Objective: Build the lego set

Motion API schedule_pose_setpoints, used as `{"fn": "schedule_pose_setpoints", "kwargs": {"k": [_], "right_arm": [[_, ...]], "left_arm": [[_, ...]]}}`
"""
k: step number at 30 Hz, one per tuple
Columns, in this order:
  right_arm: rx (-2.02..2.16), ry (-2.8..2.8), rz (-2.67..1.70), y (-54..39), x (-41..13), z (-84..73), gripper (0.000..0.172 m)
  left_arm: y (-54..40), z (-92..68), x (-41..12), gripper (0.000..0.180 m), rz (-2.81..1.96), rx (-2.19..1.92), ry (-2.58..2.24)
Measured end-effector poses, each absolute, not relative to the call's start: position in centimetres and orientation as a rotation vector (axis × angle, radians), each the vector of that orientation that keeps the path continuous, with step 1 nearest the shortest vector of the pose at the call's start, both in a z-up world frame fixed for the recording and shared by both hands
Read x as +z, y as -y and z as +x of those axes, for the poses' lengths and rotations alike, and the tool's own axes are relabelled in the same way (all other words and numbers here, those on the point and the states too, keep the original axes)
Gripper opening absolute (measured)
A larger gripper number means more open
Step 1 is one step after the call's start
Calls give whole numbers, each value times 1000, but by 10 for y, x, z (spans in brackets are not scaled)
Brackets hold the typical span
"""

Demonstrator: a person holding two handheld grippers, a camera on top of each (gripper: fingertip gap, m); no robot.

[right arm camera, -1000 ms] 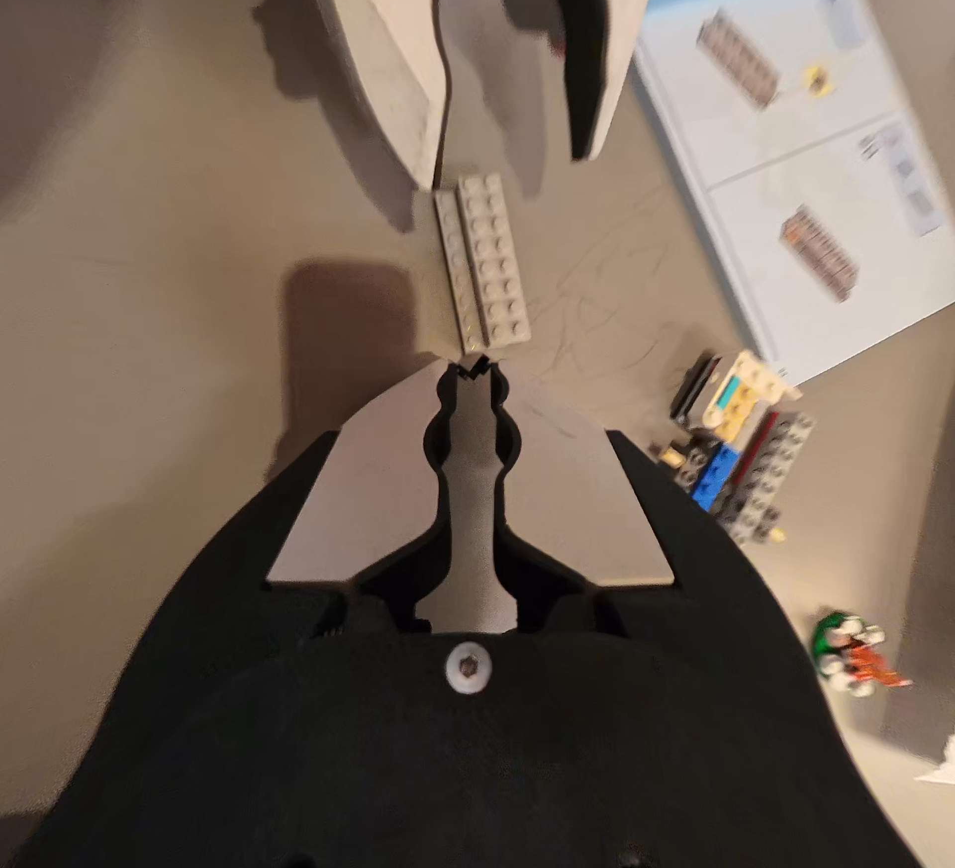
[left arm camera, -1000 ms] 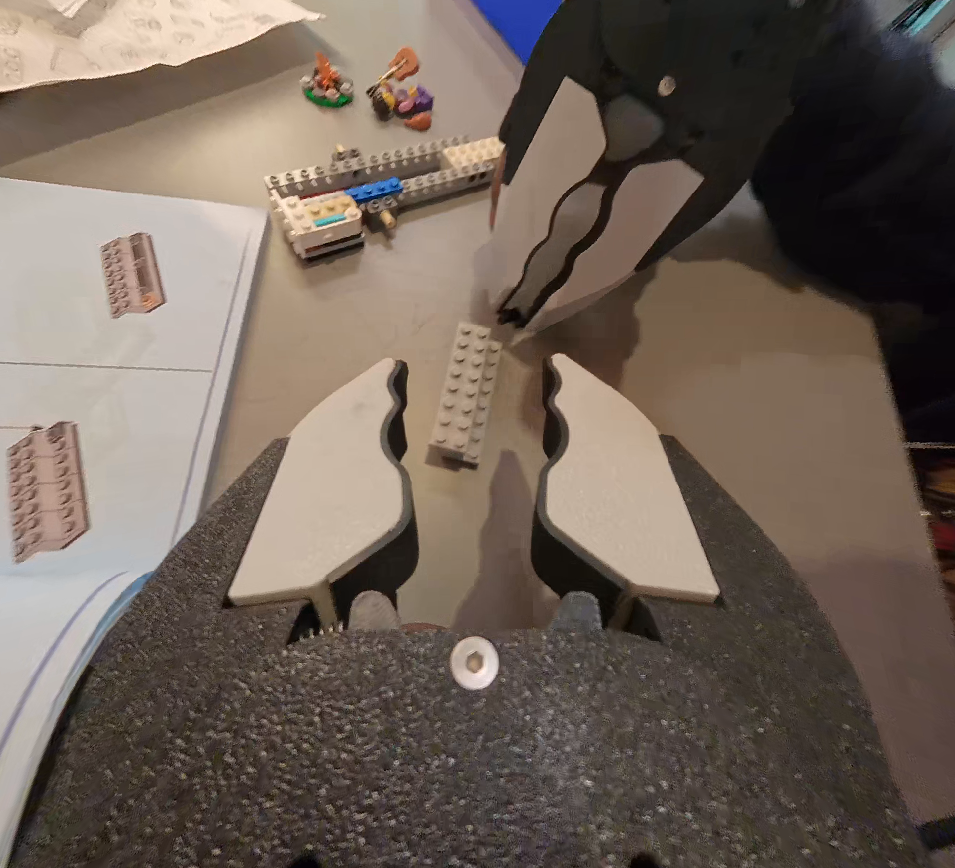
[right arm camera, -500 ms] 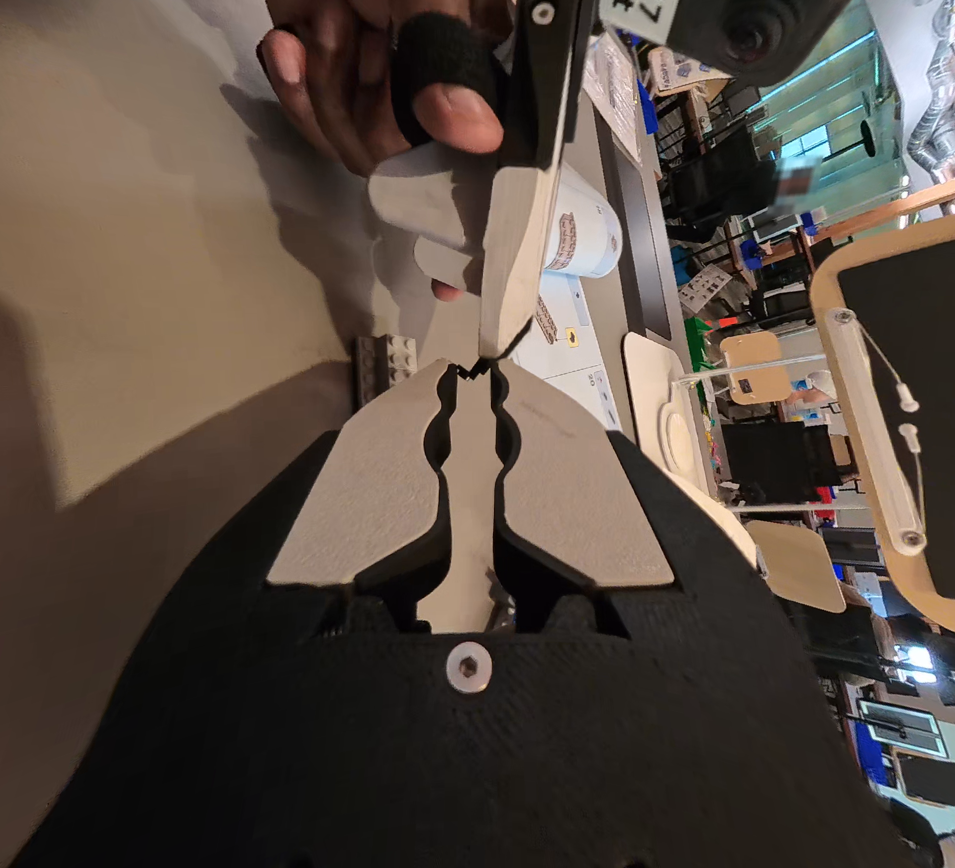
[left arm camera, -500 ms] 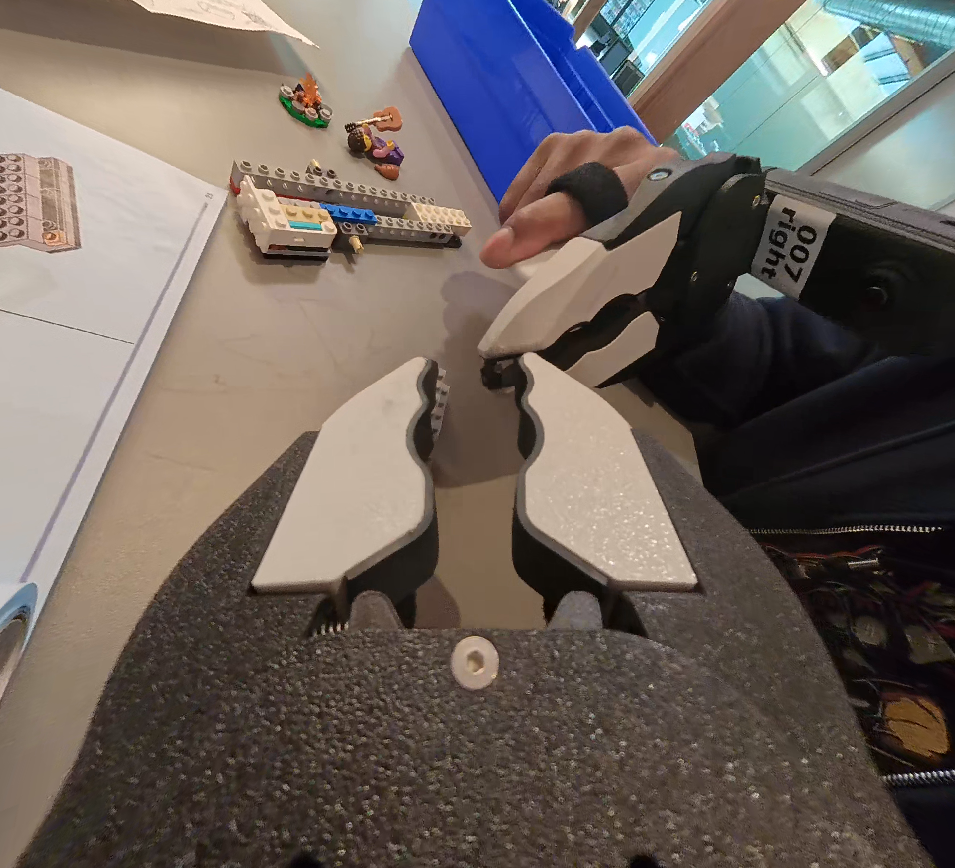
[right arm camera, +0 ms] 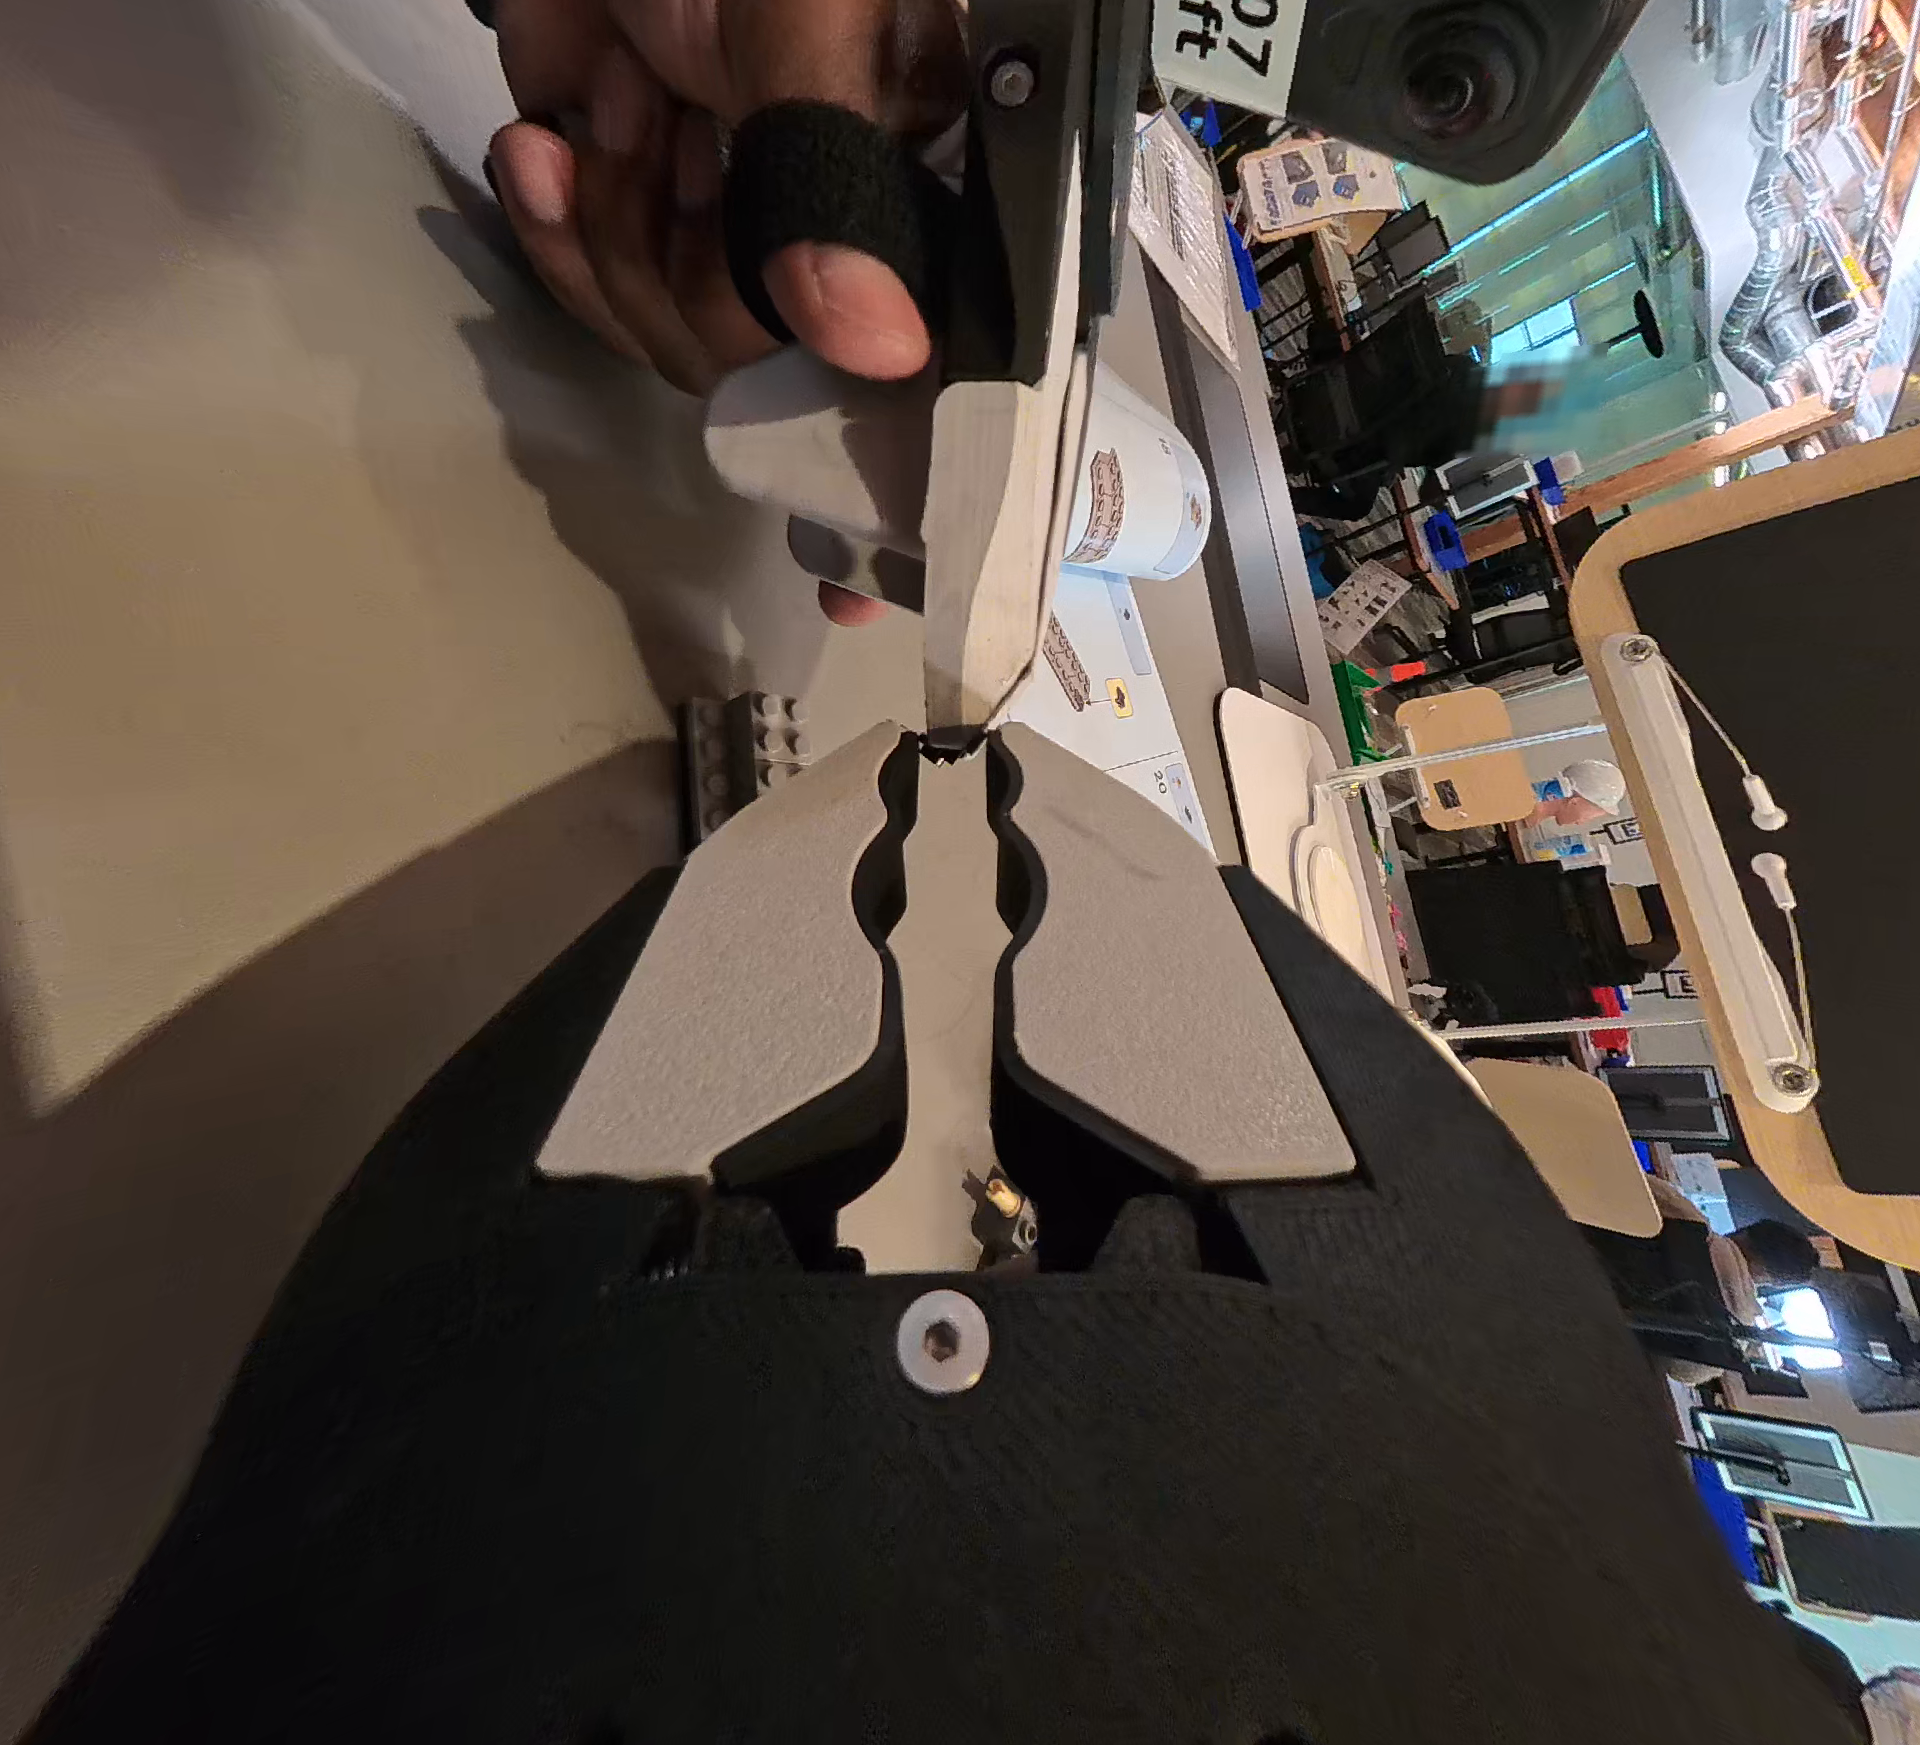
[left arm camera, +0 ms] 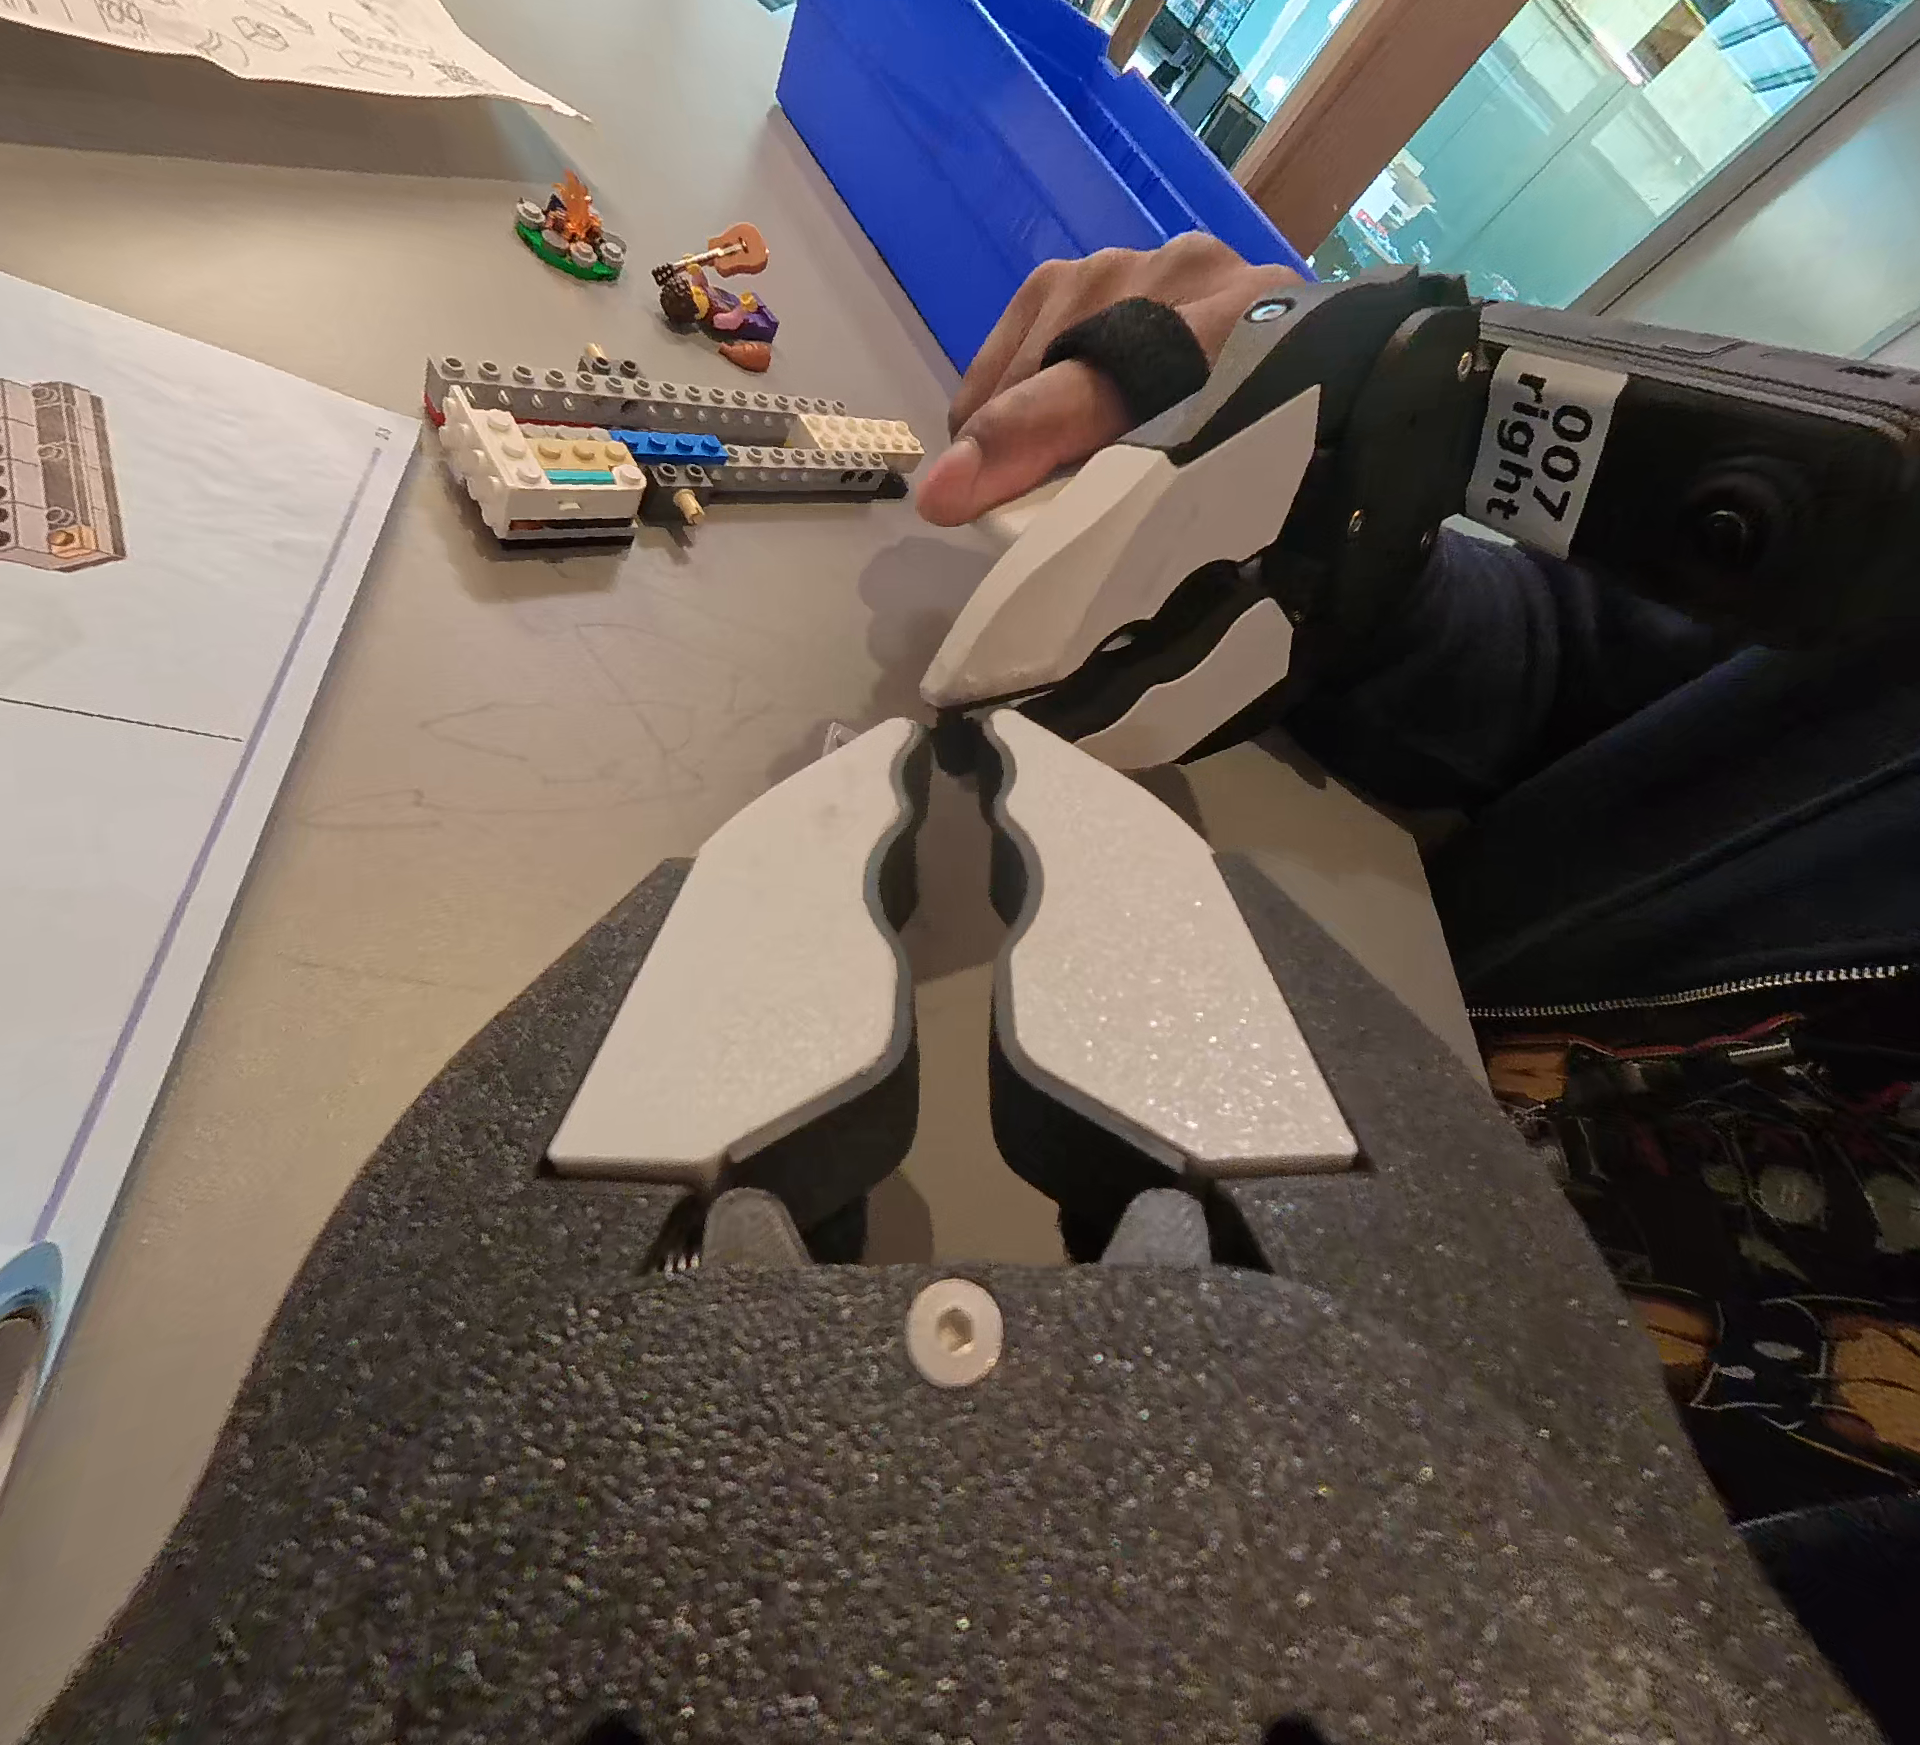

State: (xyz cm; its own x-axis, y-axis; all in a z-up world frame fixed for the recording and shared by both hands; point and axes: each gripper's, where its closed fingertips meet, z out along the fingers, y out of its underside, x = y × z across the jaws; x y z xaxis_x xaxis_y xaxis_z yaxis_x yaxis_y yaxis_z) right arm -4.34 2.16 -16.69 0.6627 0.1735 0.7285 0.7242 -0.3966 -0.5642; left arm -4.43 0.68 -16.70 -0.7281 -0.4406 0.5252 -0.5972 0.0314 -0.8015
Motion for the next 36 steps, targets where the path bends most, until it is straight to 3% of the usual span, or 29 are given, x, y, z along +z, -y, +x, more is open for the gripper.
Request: {"fn": "schedule_pose_setpoints", "kwargs": {"k": [3, 7, 16, 21, 24, 30, 36], "right_arm": [[-711, 663, -1890, -23, -162, -41, 13], [-565, 494, -1823, -23, -146, -38, 29], [-573, 458, -1774, -27, -141, -38, 25], [-542, 451, -1777, -26, -141, -39, 20], [-438, 405, -1772, -25, -137, -40, 18], [-32, 261, -1799, -16, -136, -43, 24], [201, 243, -1900, -14, -154, -57, 25]], "left_arm": [[-8, -43, -165, 8, 1077, 1831, 2184], [-13, -43, -146, 8, 979, 2005, 2151], [-41, -49, -79, 8, 775, 2356, 1329], [-48, -47, -74, 8, 760, 2381, 1211], [-39, -46, -85, 8, 804, 2373, 1436], [-9, -48, -133, 8, 597, 2269, 2627], [0, -55, -138, 8, 387, 2270, 2830]]}}
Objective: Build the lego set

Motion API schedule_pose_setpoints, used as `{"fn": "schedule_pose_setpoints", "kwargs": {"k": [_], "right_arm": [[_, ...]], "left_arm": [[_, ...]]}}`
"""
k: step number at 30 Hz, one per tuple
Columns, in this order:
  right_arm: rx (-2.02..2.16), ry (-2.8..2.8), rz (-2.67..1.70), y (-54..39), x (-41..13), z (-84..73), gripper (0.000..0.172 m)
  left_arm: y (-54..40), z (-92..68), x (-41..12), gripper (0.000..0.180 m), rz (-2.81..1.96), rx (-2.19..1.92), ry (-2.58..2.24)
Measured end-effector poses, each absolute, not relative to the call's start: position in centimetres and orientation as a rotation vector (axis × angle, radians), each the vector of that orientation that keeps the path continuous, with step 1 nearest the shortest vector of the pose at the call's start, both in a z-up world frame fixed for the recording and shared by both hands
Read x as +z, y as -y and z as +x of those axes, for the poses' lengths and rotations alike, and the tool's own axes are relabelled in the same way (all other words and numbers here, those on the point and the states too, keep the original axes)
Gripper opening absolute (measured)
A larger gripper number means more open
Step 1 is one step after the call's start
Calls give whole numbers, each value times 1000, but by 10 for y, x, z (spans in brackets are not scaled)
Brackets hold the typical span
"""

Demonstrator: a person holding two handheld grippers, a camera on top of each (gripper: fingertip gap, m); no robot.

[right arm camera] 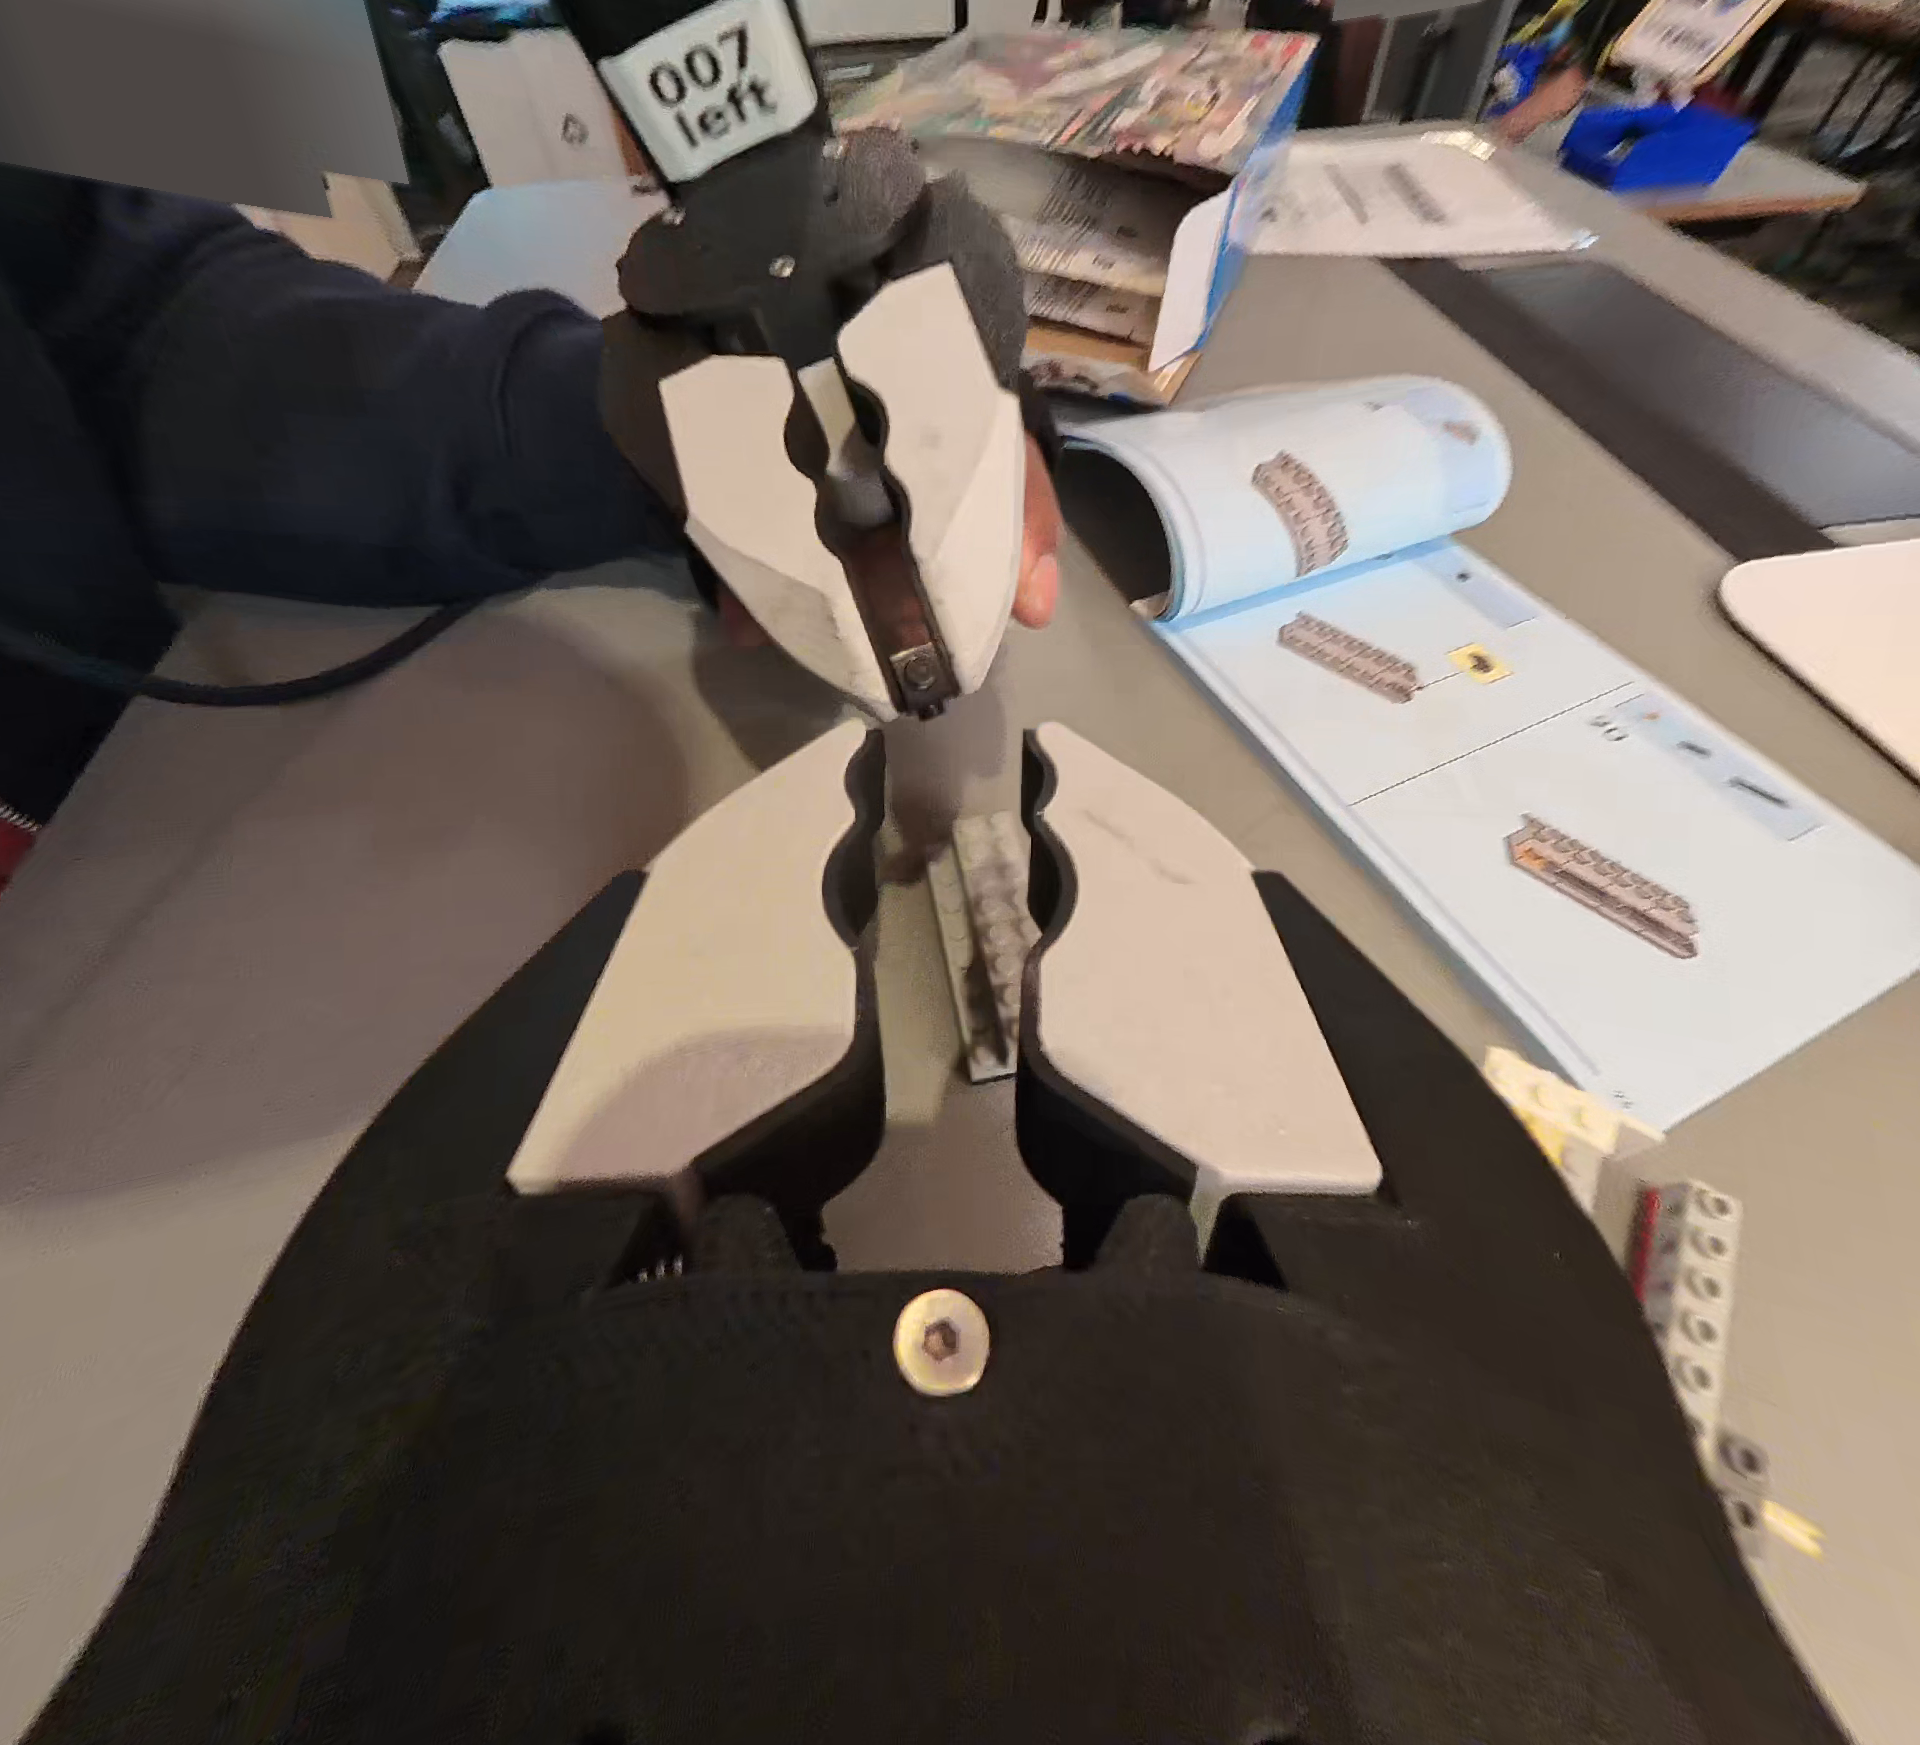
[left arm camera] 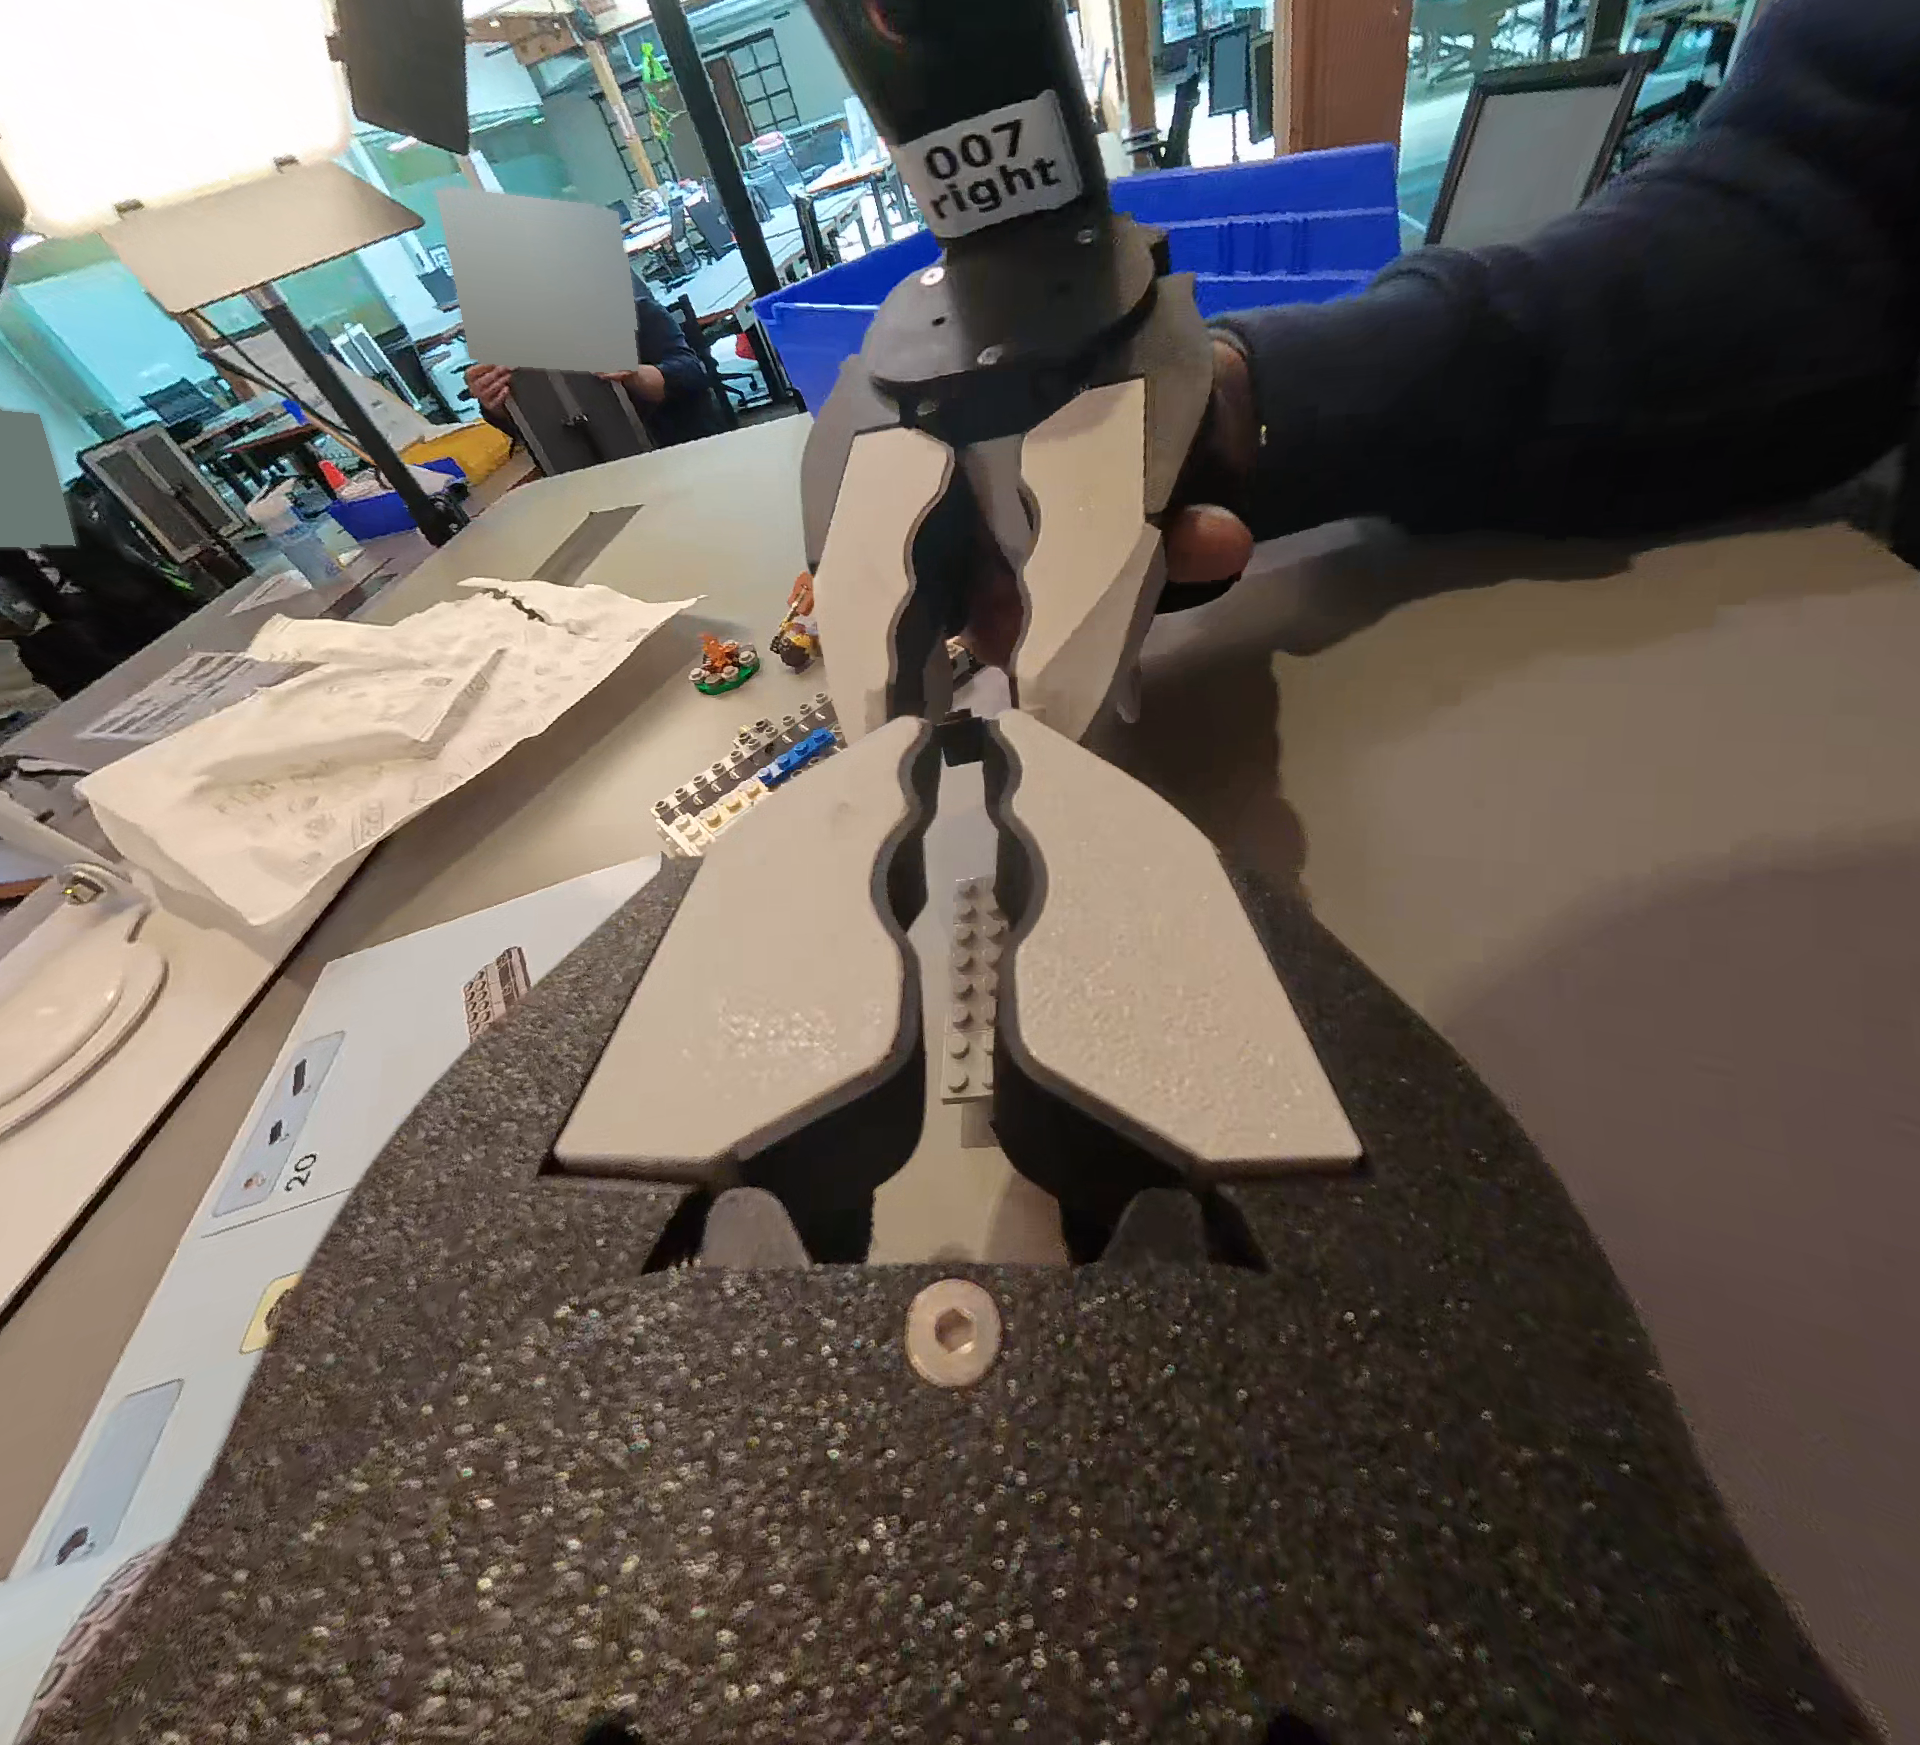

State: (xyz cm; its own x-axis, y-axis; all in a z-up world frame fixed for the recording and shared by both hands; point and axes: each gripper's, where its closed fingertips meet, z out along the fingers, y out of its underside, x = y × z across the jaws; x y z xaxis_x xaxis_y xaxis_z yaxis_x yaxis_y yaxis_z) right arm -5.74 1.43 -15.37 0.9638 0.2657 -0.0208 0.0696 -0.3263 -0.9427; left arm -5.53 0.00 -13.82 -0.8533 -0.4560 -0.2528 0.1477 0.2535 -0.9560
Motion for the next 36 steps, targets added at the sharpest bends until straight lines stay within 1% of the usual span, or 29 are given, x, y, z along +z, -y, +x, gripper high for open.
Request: {"fn": "schedule_pose_setpoints", "kwargs": {"k": [4, 16, 18, 21, 23, 30, 36], "right_arm": [[282, 273, -1945, -13, -163, -68, 25], [469, 122, -1898, -10, -151, -62, 25], [510, 85, -1886, -11, -149, -61, 25], [570, 57, -1852, -12, -144, -63, 25], [620, 43, -1829, -11, -139, -65, 25], [735, 12, -1821, -9, -139, -69, 24], [855, 0, -1737, -3, -124, -72, 24]], "left_arm": [[2, -60, -139, 8, -233, -1650, -2053], [7, -60, -131, 8, -220, -1695, -1985], [6, -59, -123, 8, -287, -1797, -1950], [9, -63, -111, 8, -457, -2120, -1977], [7, -59, -107, 8, -514, -2192, -1929], [13, -63, -116, 8, -338, -1942, -1967], [10, -64, -109, 8, -316, -1942, -1910]]}}
